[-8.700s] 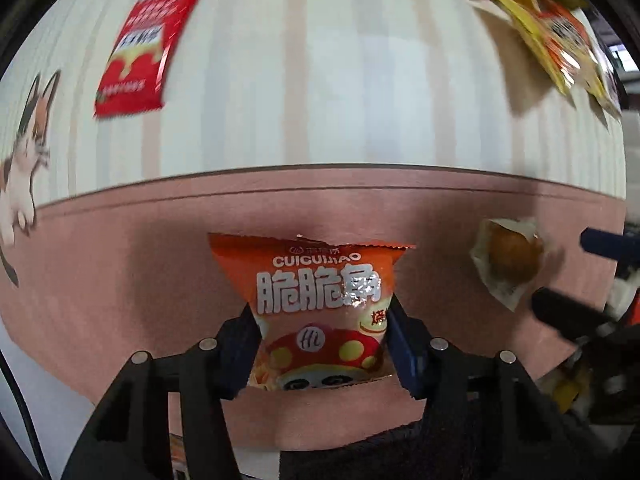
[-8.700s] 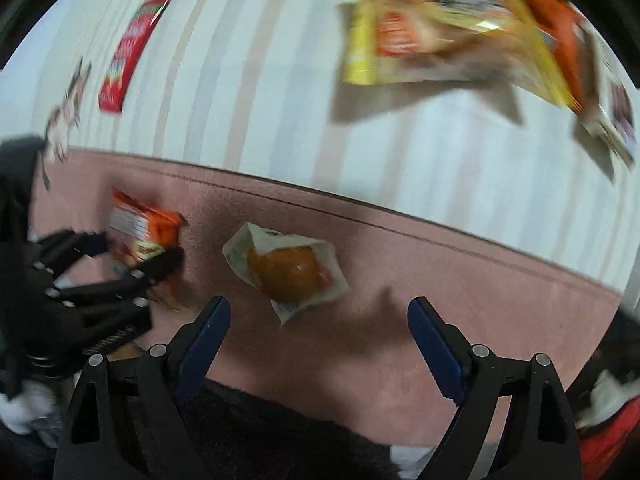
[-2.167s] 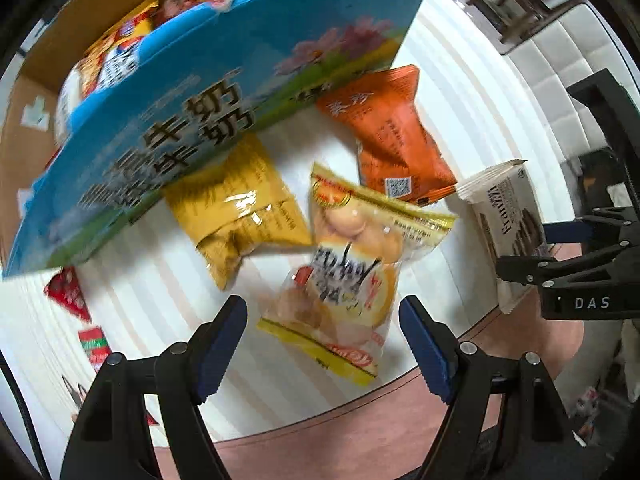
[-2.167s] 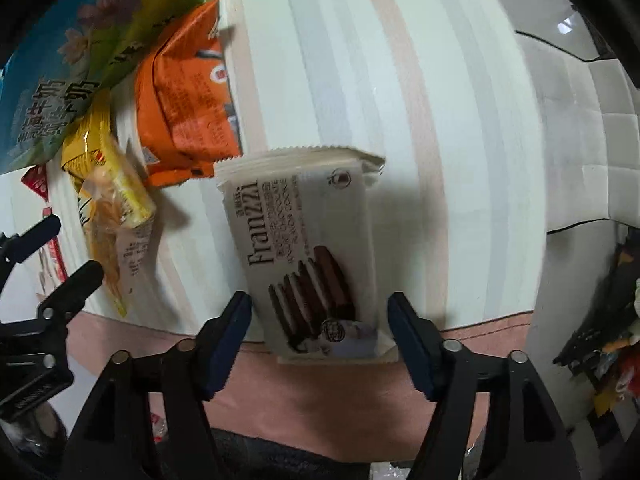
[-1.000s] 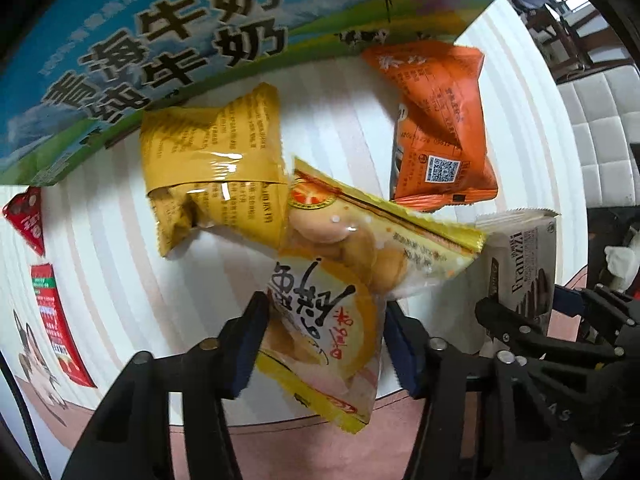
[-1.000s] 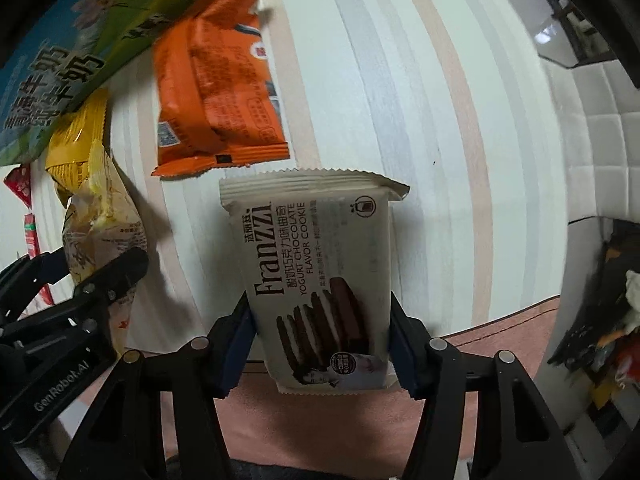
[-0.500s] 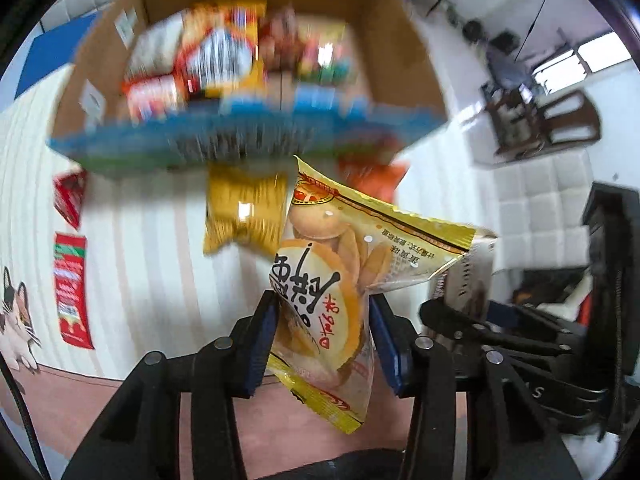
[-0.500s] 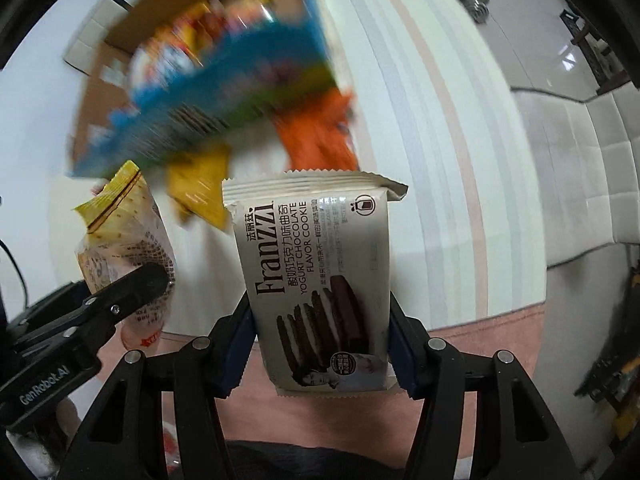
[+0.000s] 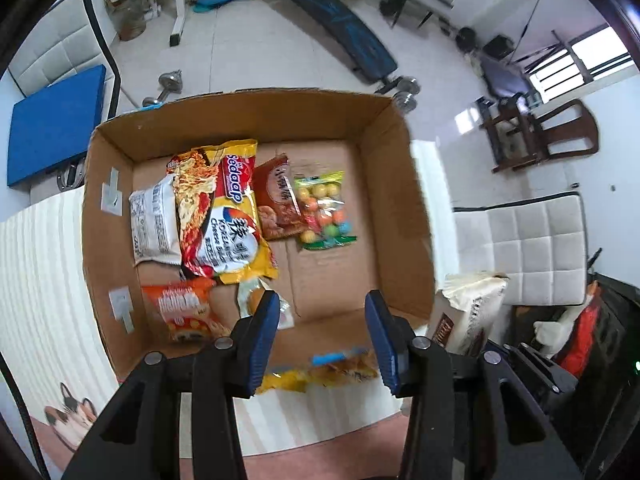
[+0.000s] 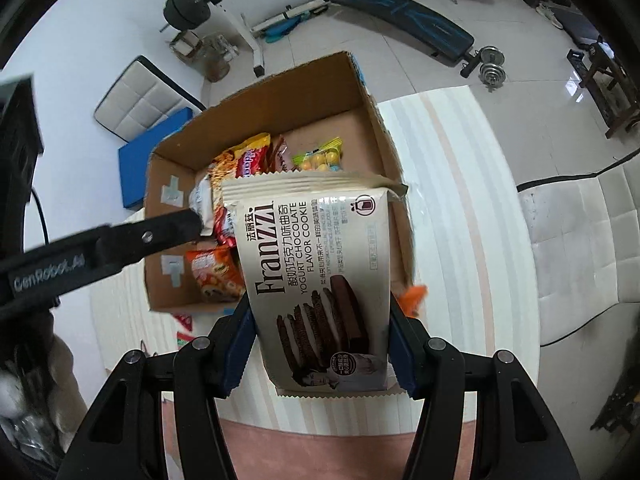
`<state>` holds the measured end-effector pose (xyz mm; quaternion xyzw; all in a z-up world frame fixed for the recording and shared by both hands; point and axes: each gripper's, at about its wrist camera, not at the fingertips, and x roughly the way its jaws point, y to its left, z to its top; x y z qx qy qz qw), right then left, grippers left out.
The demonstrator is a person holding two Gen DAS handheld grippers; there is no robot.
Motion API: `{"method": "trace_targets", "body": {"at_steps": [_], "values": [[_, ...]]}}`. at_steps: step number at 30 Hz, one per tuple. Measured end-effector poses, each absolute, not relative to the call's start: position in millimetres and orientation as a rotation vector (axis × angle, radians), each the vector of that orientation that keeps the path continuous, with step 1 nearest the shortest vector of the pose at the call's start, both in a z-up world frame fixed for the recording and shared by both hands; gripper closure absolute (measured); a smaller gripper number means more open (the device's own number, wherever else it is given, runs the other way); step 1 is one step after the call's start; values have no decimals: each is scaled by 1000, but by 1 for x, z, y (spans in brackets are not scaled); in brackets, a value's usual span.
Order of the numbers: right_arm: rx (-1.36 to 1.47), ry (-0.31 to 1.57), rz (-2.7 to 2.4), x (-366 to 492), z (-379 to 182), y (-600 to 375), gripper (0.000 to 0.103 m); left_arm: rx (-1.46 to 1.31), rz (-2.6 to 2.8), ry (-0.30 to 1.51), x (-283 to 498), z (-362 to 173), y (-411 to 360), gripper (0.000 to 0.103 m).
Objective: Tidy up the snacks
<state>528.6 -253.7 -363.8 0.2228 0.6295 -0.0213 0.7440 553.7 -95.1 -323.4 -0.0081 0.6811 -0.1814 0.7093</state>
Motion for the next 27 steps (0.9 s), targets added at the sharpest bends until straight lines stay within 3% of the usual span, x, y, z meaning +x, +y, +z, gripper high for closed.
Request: {"method": "trace_targets", "body": {"at_steps": [7,10,18,22,25,27], "values": [[527,1398,-59,497,-401,-272,41,84,-427,1478,492,-355,-78,57],[578,1441,-87,467,-435,-282,41,42,-365,1516,460,-386,-58,40],[632,1529,-173,423,-494,-297,41,-135,-217,1709,445,-491,-46,40],[627,1538,-197,415,-501,-299,41,-76,-213,1719,446,-506,-63,32],[608,1543,-204,413,-502,-300,41,-3,-217,1687,443,-507,-73,32],[594,1542,-209,417,-504,-298,41,23,-221,1660,439,-506,-75,37]]}}
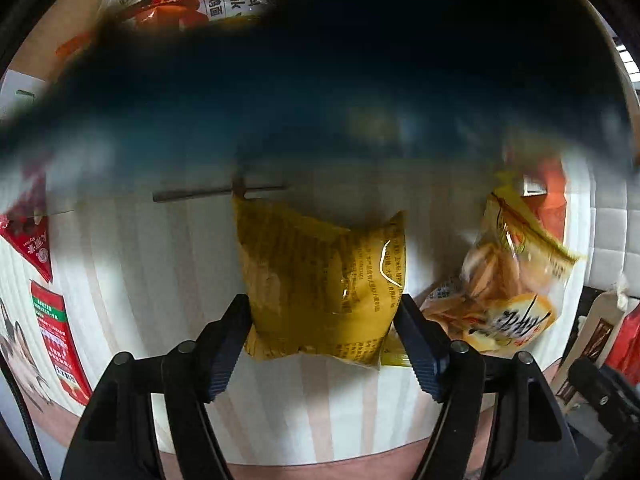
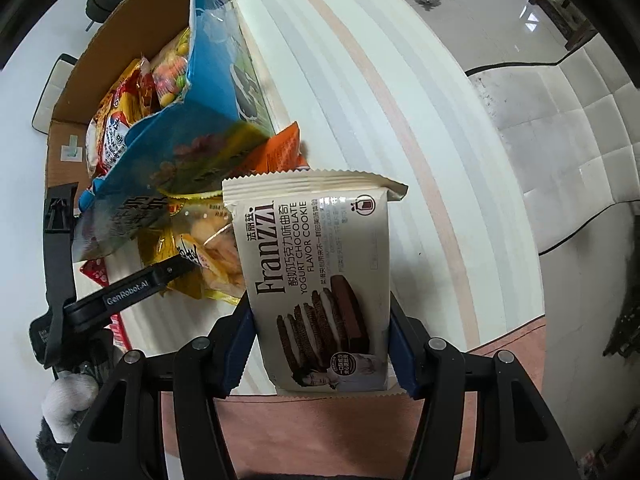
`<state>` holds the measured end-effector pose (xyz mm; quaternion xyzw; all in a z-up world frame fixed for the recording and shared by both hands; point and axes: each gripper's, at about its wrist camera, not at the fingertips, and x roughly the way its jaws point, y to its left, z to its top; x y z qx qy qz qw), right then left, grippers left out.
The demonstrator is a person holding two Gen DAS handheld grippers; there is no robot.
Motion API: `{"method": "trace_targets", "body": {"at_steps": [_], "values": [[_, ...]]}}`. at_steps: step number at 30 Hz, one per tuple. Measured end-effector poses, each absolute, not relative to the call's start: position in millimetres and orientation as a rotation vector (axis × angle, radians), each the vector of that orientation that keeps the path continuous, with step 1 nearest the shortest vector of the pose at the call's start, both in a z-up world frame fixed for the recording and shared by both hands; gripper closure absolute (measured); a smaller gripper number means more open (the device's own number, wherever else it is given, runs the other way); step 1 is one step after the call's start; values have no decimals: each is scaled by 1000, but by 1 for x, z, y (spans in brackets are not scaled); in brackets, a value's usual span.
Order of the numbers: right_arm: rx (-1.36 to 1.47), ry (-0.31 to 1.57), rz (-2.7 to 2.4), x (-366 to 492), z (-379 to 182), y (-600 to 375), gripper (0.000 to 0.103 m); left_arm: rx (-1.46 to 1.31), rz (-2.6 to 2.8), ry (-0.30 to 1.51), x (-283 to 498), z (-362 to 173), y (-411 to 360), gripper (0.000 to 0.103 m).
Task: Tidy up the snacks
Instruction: 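Grasp the plain yellow packet on the table with the left tool, then lower the yellow packet into the box with the left tool while the right tool drops the Franzzi pack in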
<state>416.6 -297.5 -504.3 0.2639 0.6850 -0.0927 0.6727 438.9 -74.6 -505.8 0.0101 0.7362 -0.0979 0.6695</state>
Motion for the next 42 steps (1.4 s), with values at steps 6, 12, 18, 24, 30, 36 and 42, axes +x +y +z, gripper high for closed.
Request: {"method": "trace_targets", "body": {"at_steps": [6,12,18,24,30,36,42], "values": [[589,1528,-187,420,-495,-292,41,28,-234,1646,417,-488,-68,48],[613,1463,-97,426,-452,-280,41,-85,-331,1543,397,-400,-57,48],[624,1351,-24,468,-395,-271,41,-113,-431,1459,467,-326,-71,48],[662,1310,-84,527,-394,-269,41,-135,-427,1586,557,-359,-73,47],[698,1339,-140,556,-421,-268,41,-116,-450,1665,570,-382,-90,46],[724,1421,-163,563,-449,-265,27,-136,-430,1786,573,-414,-98,45],[648,1443,-161,564,-446,-260,13,-69,-415,1785,568,-417,-104,19]]}}
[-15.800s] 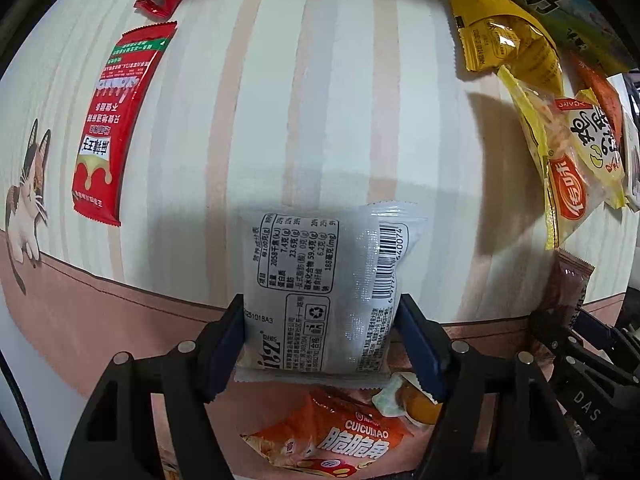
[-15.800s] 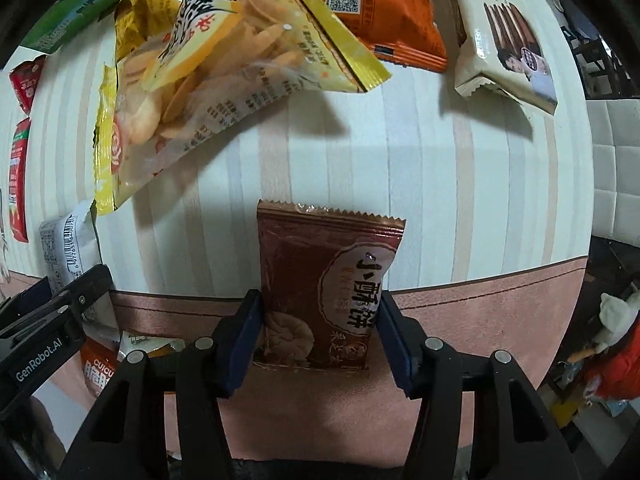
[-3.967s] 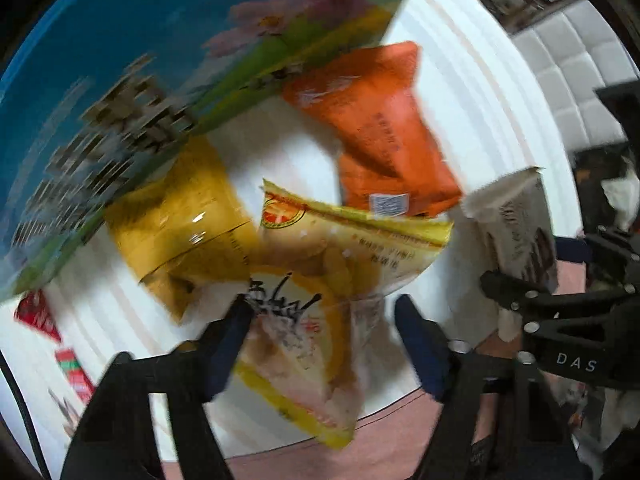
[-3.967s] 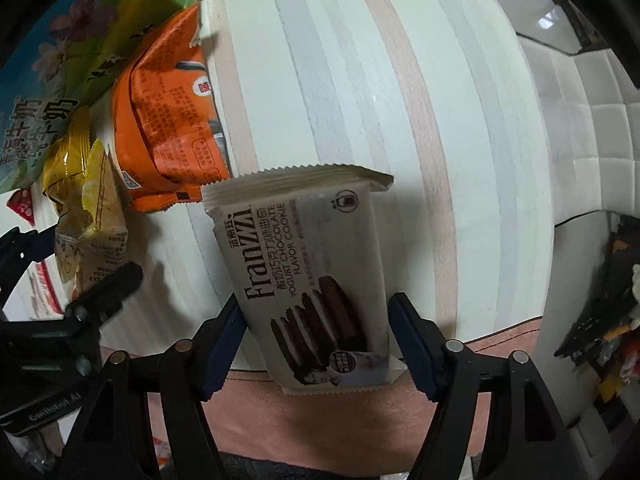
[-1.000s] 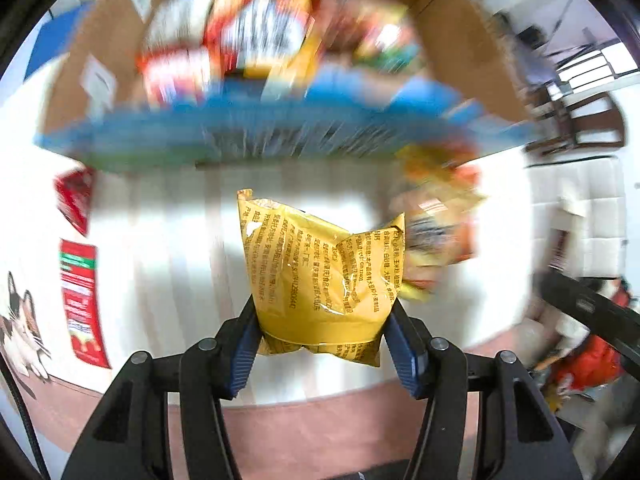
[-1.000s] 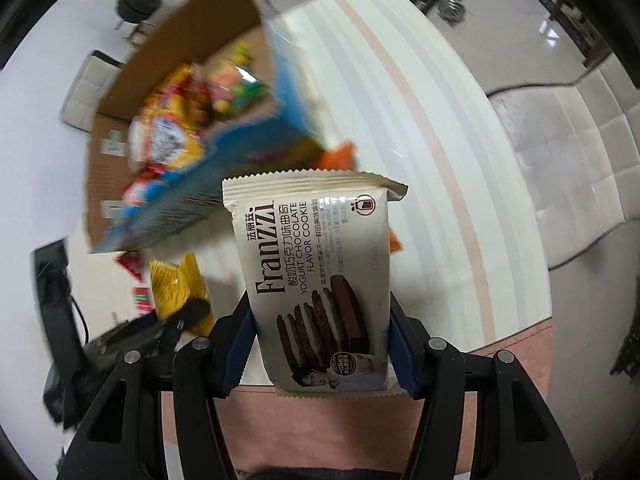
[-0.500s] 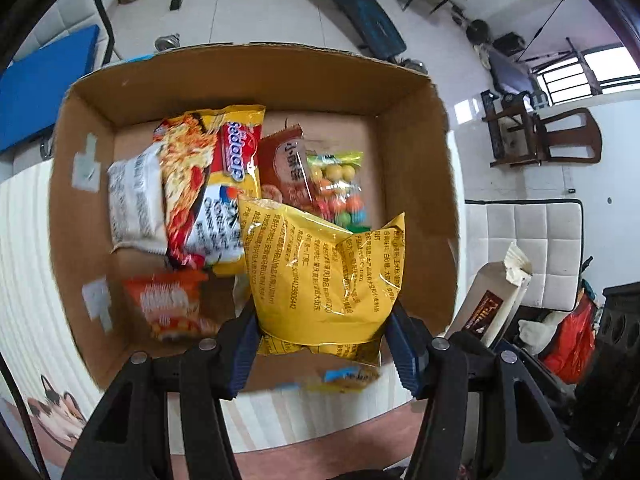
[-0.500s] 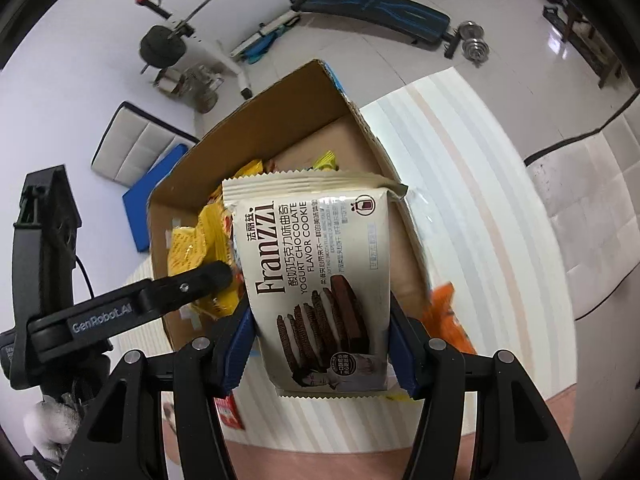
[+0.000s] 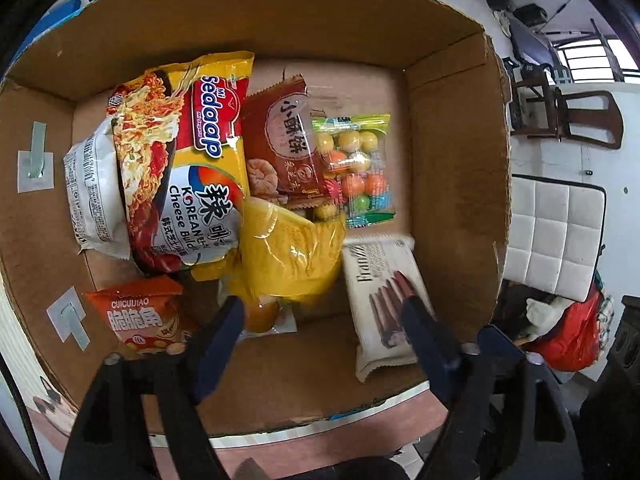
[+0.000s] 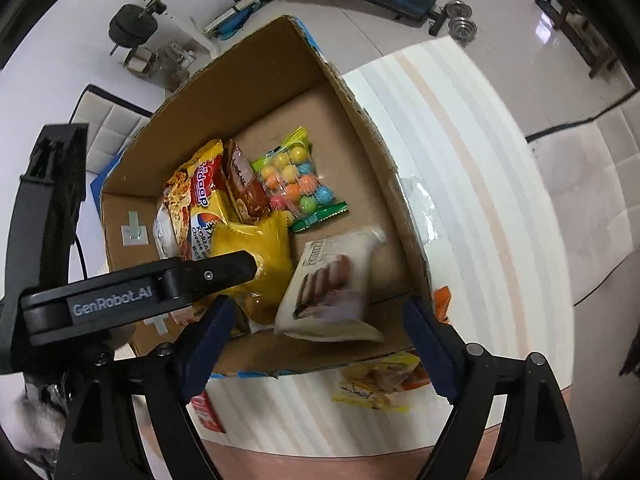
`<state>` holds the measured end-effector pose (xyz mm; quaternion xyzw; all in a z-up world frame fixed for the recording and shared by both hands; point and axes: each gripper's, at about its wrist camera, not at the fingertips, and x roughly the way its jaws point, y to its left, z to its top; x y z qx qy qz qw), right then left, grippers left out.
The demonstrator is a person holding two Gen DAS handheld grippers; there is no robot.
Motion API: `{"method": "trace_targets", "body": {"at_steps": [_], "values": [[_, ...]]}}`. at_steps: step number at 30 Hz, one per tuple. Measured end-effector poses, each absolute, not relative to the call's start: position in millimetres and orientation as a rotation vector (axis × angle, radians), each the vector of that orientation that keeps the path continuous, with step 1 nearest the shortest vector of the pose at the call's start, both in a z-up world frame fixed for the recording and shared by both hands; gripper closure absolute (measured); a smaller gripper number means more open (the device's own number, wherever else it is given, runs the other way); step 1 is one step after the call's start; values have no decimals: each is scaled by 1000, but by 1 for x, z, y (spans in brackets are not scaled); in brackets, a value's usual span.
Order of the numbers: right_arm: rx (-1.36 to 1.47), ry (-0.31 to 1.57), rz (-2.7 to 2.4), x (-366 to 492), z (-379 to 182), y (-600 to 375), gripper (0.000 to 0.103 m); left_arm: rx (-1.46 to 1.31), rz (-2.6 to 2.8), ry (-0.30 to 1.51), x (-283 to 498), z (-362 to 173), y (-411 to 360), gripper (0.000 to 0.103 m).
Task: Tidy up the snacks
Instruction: 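Lower the yellow packet into the box with the left tool while the right tool drops the Franzzi pack in, then grasp the egg-biscuit bag with the right tool while the left tool moves to the red packets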
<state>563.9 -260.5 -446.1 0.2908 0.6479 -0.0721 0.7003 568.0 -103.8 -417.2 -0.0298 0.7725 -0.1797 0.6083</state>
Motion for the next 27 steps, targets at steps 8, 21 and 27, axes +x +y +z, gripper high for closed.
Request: {"method": "trace_targets", "body": {"at_steps": [8,21,27], "values": [[568,1469,-159,558,-443,-260,12,-61,-407,1716,563,-404,-101,18],[318,1414,-106,532,-417,-236,11,3,-260,1408,506,-352,-50,18],[228,1356,-93,509,-392,-220,11,4,-211,1329,471,-339,-31,18]]}}
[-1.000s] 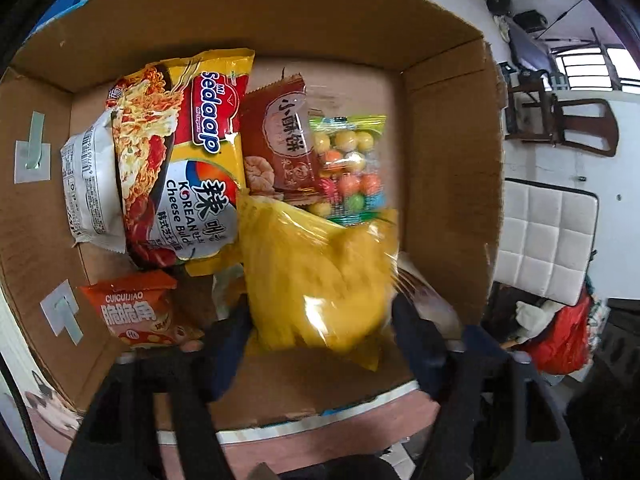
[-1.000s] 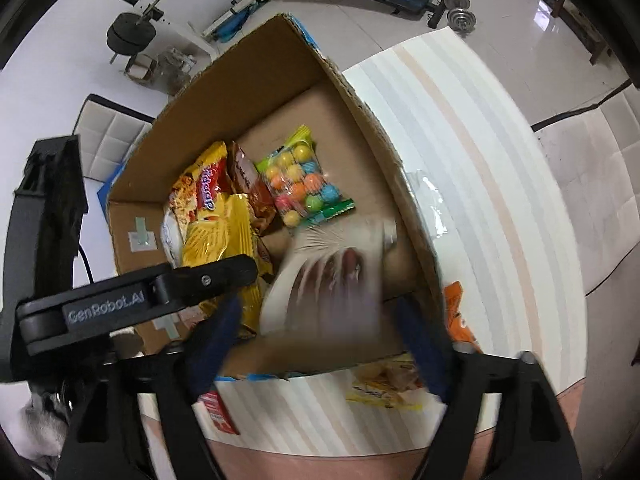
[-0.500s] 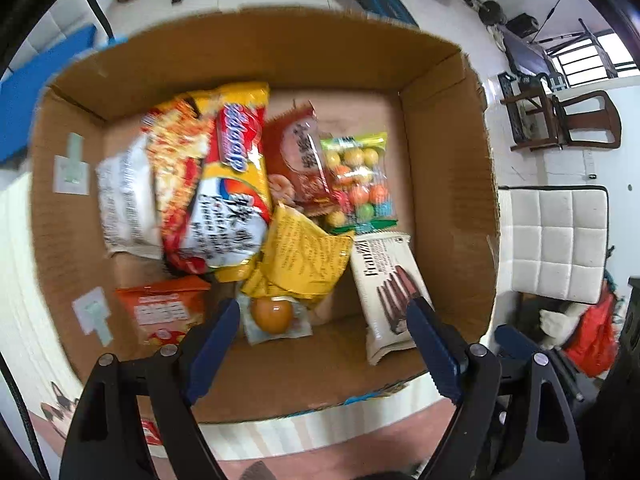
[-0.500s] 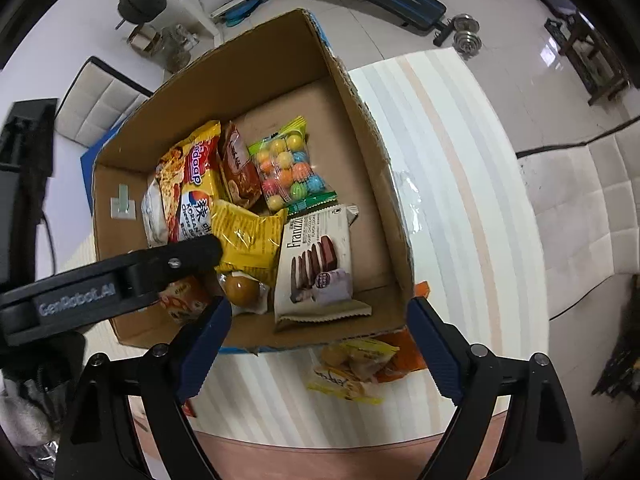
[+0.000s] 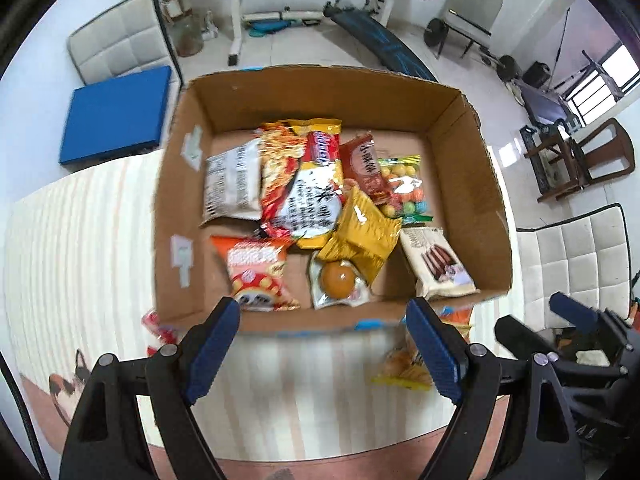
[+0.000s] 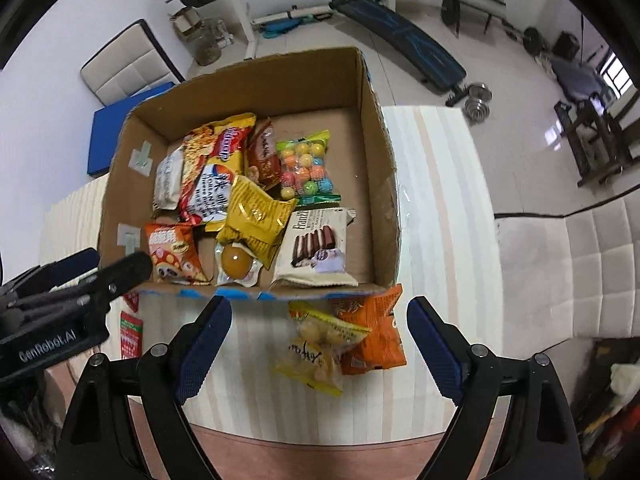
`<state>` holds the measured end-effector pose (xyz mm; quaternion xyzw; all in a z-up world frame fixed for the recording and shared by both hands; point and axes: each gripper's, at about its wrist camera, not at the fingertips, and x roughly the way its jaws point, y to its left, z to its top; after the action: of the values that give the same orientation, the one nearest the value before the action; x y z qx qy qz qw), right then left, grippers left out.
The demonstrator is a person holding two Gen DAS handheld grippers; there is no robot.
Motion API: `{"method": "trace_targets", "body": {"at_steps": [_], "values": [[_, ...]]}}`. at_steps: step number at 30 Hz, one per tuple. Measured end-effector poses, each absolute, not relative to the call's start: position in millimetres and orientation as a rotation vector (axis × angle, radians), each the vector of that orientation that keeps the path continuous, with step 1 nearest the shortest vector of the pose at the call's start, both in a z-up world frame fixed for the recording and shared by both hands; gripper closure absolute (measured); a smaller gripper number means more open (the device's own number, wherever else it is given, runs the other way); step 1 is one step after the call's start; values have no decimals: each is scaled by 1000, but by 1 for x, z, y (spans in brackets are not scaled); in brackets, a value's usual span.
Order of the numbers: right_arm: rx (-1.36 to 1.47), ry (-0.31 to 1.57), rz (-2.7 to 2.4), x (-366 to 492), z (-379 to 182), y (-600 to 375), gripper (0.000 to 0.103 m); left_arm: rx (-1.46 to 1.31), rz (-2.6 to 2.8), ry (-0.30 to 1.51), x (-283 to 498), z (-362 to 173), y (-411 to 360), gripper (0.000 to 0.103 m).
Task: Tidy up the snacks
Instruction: 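Grasp the egg-biscuit bag with the right tool while the left tool moves to the red packets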
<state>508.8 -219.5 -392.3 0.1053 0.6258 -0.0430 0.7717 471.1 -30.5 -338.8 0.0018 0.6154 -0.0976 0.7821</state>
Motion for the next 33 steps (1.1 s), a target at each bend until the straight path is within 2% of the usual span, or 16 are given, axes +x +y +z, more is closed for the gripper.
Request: {"method": "trace_targets", "body": {"at_steps": [16,18,19,20,26,33], "values": [[186,1189,-74,445,-319,-180,11,-2,-125,1088,400,-269,3,18],[195,1182,-69,440,-316,-177,6,-14,-140,1081,395,-266,7,18],[209,1180,-66,437,-315,-176,6,-18,-147,1083,393,-266,8,16],[228,1174,-59,435,-316,-177,6,-26,-157,1093,391,-268,10,7],[326,1237,-74,429,-351,-190,5,-80,-120,1136,380,-296,34,4],[437,1431,-173,441,-456,-209,5,-111,56,1253,372,-377,89,4]]}}
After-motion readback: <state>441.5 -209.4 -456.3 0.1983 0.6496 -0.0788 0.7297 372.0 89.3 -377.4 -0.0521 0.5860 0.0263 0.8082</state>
